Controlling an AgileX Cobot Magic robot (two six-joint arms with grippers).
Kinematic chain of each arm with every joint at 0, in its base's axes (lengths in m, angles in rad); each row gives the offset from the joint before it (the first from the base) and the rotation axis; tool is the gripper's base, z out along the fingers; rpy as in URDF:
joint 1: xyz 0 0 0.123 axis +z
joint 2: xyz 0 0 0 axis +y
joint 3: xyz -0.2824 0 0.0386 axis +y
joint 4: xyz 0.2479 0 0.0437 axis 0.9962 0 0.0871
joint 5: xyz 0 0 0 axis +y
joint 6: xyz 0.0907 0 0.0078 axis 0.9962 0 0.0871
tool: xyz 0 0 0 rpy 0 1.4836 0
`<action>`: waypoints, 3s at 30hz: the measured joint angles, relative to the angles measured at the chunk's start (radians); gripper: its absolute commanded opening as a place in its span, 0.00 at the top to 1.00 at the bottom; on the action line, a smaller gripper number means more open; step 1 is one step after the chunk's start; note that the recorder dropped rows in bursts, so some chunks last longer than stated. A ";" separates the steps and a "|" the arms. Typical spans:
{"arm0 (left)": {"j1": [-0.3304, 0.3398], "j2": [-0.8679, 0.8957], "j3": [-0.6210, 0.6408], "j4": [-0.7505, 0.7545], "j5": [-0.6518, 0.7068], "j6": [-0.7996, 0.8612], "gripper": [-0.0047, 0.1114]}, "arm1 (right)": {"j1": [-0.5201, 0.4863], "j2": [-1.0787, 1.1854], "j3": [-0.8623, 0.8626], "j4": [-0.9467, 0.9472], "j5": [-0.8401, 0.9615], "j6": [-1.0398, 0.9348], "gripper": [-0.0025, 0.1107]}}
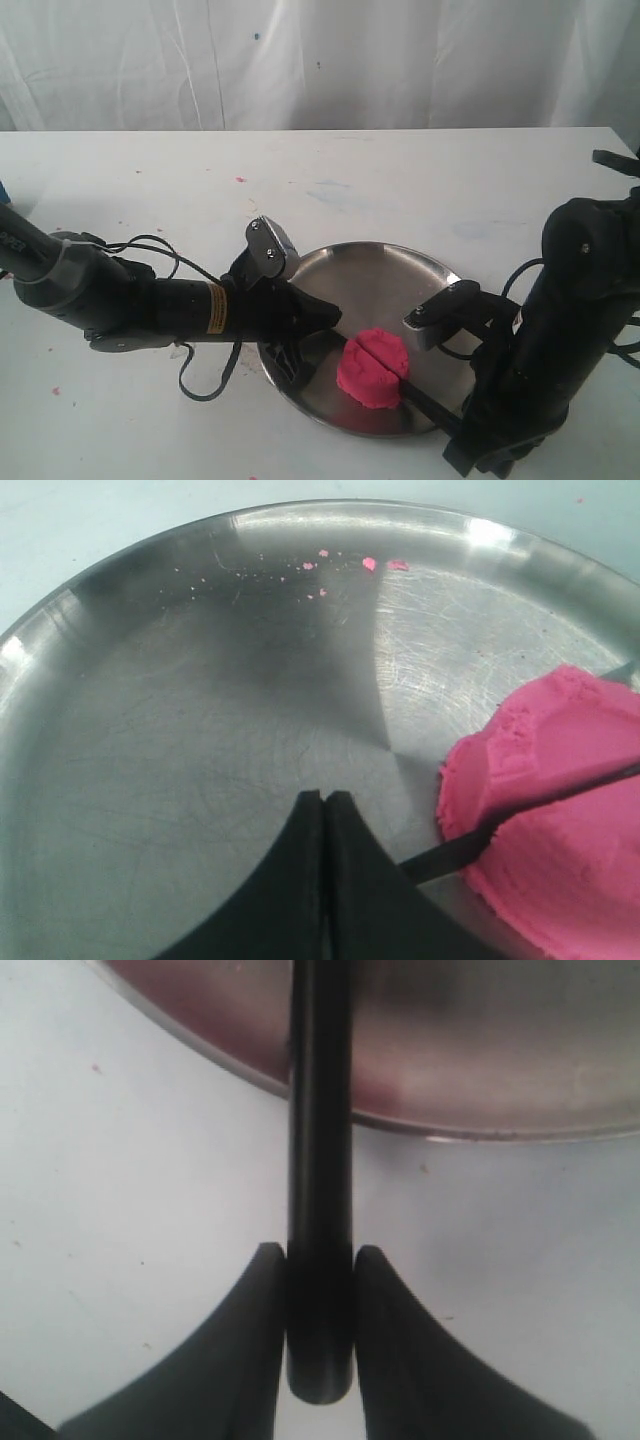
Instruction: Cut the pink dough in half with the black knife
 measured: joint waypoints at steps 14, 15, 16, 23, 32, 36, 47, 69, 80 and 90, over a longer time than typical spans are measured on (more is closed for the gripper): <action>0.000 -0.003 -0.002 0.009 0.019 -0.018 0.96 | 0.000 0.000 -0.002 0.009 0.004 0.000 0.98; 0.000 -0.003 -0.002 0.009 0.019 -0.020 0.96 | 0.000 0.000 -0.002 0.009 0.004 0.000 0.98; 0.000 -0.003 -0.002 0.009 0.019 -0.020 0.96 | 0.000 0.000 -0.002 0.009 0.006 0.000 0.98; 0.004 0.016 -0.004 0.003 0.005 -0.047 0.96 | 0.000 0.000 -0.002 0.013 0.006 0.000 0.98; 0.006 0.025 -0.004 -0.003 -0.019 -0.047 0.96 | 0.000 0.002 -0.002 0.017 0.010 0.000 0.98; 0.006 0.026 -0.004 -0.006 -0.022 -0.047 0.96 | 0.000 0.002 -0.002 0.017 0.010 0.002 0.98; 0.040 -0.046 0.007 0.001 -0.064 -0.036 0.96 | 0.000 0.010 -0.002 0.021 0.010 0.005 0.98; 0.068 -0.766 0.260 0.058 0.538 0.033 0.96 | 0.000 0.012 -0.002 0.021 0.002 0.008 0.98; 0.068 -0.891 0.463 -0.087 0.457 0.035 0.96 | 0.000 0.012 -0.002 0.032 0.002 0.008 0.98; 0.068 -0.891 0.463 -0.096 0.322 0.047 0.96 | 0.000 0.012 -0.002 0.035 0.001 0.023 0.98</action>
